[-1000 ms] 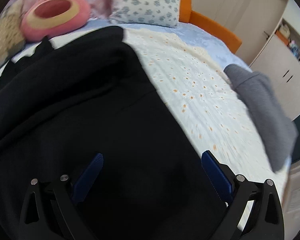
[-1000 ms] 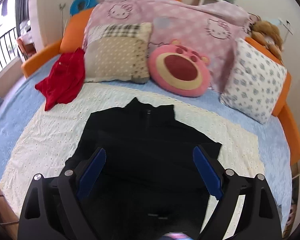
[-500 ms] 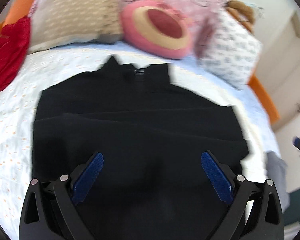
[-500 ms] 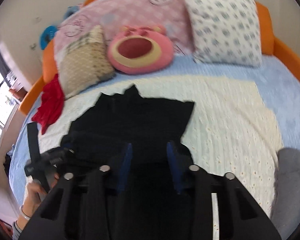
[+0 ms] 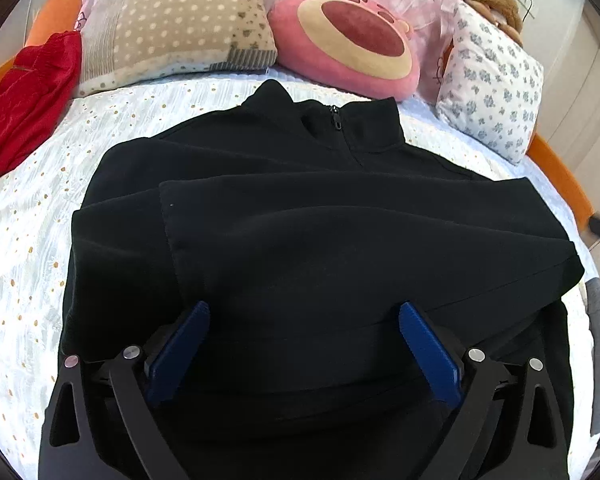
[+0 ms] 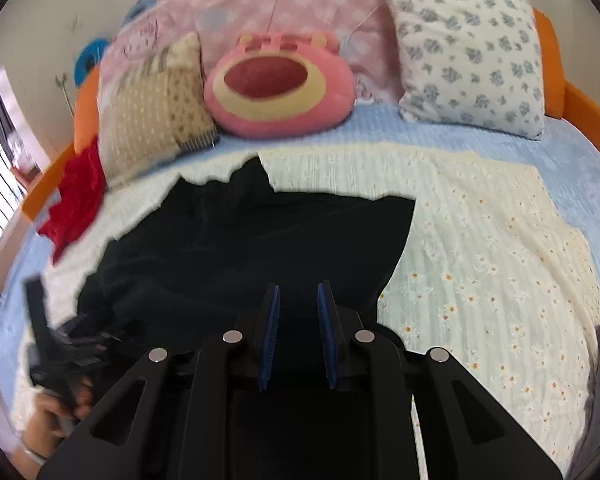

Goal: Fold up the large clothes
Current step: 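Move both open grippers over the jacket to its hem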

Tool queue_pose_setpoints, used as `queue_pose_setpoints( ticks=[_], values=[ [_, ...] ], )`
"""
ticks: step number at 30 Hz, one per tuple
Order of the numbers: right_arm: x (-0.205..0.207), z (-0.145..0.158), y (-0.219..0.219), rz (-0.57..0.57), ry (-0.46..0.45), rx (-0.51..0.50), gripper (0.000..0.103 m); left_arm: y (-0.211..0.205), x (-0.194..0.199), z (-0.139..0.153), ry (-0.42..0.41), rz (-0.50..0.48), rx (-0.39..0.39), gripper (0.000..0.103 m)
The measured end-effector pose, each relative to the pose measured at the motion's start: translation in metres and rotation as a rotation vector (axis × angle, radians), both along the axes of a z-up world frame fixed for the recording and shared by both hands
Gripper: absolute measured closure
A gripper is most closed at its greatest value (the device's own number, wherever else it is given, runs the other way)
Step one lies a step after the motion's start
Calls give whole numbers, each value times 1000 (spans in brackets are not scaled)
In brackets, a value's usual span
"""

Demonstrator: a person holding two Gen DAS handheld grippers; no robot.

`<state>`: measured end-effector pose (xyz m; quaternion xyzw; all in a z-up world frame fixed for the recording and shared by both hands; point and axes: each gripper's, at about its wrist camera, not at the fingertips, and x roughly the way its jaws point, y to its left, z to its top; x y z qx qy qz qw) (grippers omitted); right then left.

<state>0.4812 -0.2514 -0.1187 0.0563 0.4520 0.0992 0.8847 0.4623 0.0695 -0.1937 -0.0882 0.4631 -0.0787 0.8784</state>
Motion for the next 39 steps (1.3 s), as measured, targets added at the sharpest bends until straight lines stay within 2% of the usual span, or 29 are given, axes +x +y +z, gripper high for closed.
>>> queue_pose_setpoints(
  ticks=[2,7,8,10,16,17,20,25,28,30,32,34,36,38,39],
  values=[
    [0,-22,2,-15,45,-36,84,6,-2,0,-6,-3,-34,6],
    [-9,-82,-8,-37,150,-43,87,11,-6,-4,-38,-16,-89,6],
    [-11,-96,-11,-36,146,-18,87,10,-7,-4,-44,-18,-84,6],
    [-19,-103,-16,-55,71,30,87,8,-9,-6,-59,-18,-72,6],
    [-22,-100,-6,-69,46,-31,87,2,-8,-1,-38,-21,-18,6],
    [-22,-98,-4,-63,40,-47,86,2,-10,1,-29,-18,-24,6],
    [-27,-86,-4,-34,26,-71,85,11,-24,18,-9,-2,-126,6],
    [-30,-38,-15,-69,-68,13,83,17,-27,53,-55,-14,-137,6],
    [-5,-16,-18,-77,-92,64,83,20,-7,65,-75,14,-148,6],
    [19,-13,-16,-82,-89,47,83,22,12,59,-53,47,-131,6],
    [42,-20,-18,-96,-53,27,83,31,34,40,-2,94,-112,6],
    [64,-40,-24,-134,3,3,84,41,45,23,29,141,-105,6],
    [79,-59,-30,-161,38,-11,86,57,55,4,58,190,-139,6],
    [87,-84,-36,-181,75,-10,86,69,56,-6,29,212,-161,6],
    [92,-96,-36,-179,94,-7,86,69,55,-11,-3,205,-137,6]
  ],
)
